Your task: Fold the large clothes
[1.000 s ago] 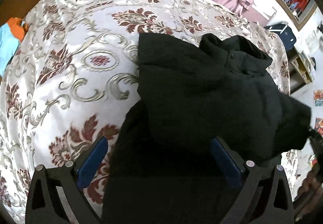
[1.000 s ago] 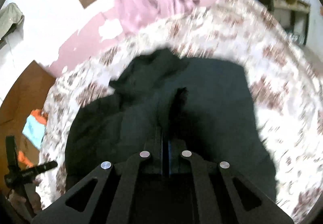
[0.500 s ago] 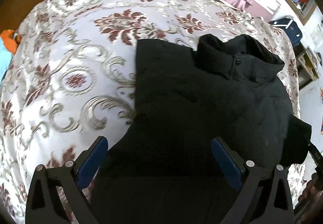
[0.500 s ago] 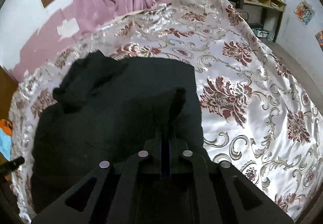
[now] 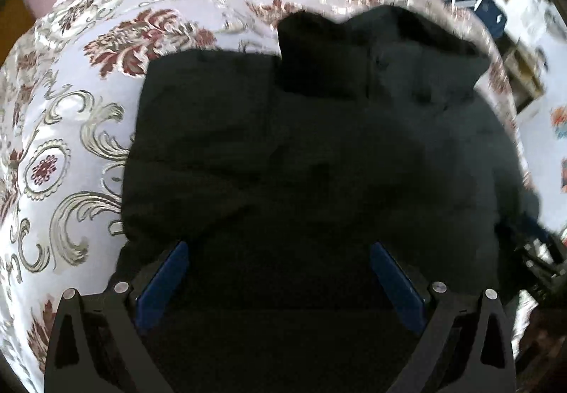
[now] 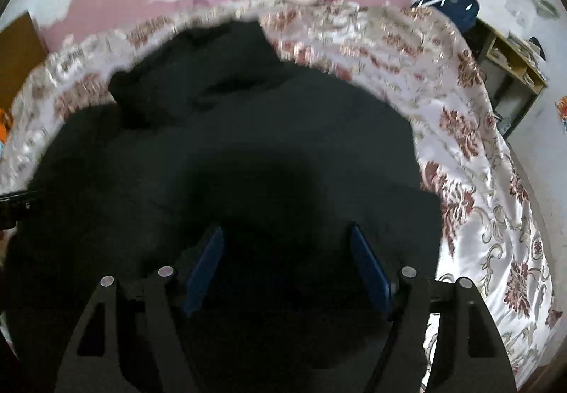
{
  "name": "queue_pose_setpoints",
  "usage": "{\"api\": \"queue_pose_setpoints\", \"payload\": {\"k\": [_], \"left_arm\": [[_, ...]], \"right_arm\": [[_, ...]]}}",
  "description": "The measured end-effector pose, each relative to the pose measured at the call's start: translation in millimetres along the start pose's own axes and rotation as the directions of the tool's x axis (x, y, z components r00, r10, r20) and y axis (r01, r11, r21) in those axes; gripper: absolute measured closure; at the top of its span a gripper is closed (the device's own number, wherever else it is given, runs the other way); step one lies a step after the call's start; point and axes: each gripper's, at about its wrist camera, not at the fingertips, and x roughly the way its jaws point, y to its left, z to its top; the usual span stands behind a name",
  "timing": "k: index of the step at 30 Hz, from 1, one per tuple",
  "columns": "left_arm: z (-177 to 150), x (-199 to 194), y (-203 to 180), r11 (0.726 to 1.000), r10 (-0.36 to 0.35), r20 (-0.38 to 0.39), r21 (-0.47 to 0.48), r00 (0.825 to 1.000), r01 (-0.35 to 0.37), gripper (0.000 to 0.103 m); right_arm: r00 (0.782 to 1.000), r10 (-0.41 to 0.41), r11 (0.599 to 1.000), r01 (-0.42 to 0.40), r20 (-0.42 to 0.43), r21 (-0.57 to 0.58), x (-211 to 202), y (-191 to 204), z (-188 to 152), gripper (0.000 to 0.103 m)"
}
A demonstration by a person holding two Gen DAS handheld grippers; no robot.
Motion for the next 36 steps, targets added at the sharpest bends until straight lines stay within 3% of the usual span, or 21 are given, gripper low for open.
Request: {"api": "queue_pose_setpoints", "payload": {"k": [3, 8, 12, 18, 20, 22, 24, 26, 30, 32, 36], "left_arm": [[-5, 11, -4, 0.999, 0.021, 0.013, 0.038, 1.0, -0.021, 0.0], [-16, 23, -3, 0.997, 0.028, 0.07, 0.065, 0.997, -0.033, 0.0], [-23, 27, -8, 0.994, 0.052, 0.115, 0.09, 0.992, -0.063, 0.0], [-4, 14, 2, 0.998, -0.007, -0.005, 0.061, 1.0, 0.007, 0.0], [3, -5, 10, 1.0, -0.014, 0.053, 0.017, 0.998, 0.013, 0.0], [13, -26, 19, 1.0, -0.009, 0.145, -0.017, 0.989, 0.012, 0.0], [27, -35, 27, 0.999, -0.013, 0.2, -0.041, 0.98, 0.022, 0.0], [48, -31, 30, 0.999, -0.022, 0.201, -0.037, 0.979, 0.03, 0.0], [89, -8, 30, 1.0, 0.026, 0.211, -0.003, 0.977, -0.025, 0.0], [111, 6, 26, 0.999, 0.03, 0.199, 0.016, 0.979, -0.033, 0.0], [145, 19, 12, 0.998, -0.029, 0.193, 0.065, 0.981, 0.017, 0.001]], "right_arm": [[1.0, 0.014, 1.0, -0.014, 0.013, -0.011, 10, 1, -5, 0.031], [0.991, 0.029, 0.998, -0.023, 0.128, -0.053, 21, 2, -24, 0.027], [0.991, 0.04, 0.998, -0.033, 0.128, -0.053, 25, 4, -26, 0.026], [0.992, 0.102, 0.994, -0.1, 0.068, -0.042, 16, -5, -12, 0.025], [0.981, 0.167, 0.986, -0.169, 0.103, 0.012, 2, -15, -8, 0.025], [0.972, 0.184, 0.982, -0.188, 0.145, 0.019, -11, -20, -3, 0.024], [0.968, 0.171, 0.985, -0.172, 0.182, -0.008, -21, -21, 7, 0.024], [0.966, 0.175, 0.984, -0.17, 0.188, -0.045, -21, -20, 24, 0.023], [0.983, 0.124, 0.989, -0.111, 0.138, -0.099, -3, -6, 74, 0.023], [0.981, 0.146, 0.986, -0.134, 0.128, -0.1, 3, -1, 97, 0.023], [0.977, 0.202, 0.968, -0.19, 0.063, -0.165, 16, 22, 149, 0.023]]}}
